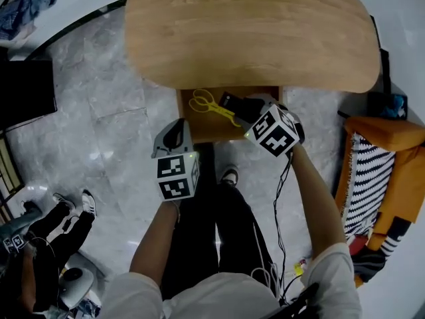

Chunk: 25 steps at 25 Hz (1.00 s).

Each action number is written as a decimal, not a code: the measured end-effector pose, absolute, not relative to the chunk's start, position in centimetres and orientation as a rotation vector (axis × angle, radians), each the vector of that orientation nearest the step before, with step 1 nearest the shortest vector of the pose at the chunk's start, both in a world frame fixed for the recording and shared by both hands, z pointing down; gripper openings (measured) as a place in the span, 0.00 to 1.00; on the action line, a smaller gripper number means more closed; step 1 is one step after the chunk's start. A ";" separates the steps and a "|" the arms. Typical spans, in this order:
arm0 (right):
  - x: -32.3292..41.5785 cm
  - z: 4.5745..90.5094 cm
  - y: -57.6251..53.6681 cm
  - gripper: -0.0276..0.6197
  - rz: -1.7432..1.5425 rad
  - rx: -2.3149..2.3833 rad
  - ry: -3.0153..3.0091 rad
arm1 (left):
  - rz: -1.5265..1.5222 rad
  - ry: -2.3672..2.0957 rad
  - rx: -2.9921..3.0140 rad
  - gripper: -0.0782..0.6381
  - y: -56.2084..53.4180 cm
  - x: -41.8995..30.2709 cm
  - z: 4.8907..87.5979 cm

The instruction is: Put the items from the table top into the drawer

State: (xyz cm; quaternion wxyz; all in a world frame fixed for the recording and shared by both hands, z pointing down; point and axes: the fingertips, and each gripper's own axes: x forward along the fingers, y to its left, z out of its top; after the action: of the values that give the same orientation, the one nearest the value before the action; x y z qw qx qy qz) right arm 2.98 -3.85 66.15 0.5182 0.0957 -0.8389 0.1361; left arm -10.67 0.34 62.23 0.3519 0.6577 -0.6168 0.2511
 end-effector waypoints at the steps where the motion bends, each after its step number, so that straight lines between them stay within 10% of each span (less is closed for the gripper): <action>1: 2.8 67.1 -3.8 0.33 0.338 0.230 -2.007 | 0.655 -1.592 1.697 0.12 0.3 -10.9 62.7; 25: 3.7 72.4 -5.0 0.37 0.488 0.349 -1.960 | 0.702 -1.547 1.730 0.12 -4.2 -12.8 64.8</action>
State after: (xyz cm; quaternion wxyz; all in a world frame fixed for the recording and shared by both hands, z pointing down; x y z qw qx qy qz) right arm 3.74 -4.95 72.41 0.5189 0.1457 -0.8173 0.2036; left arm -12.81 -4.19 64.79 0.3508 0.6682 -0.5975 0.2711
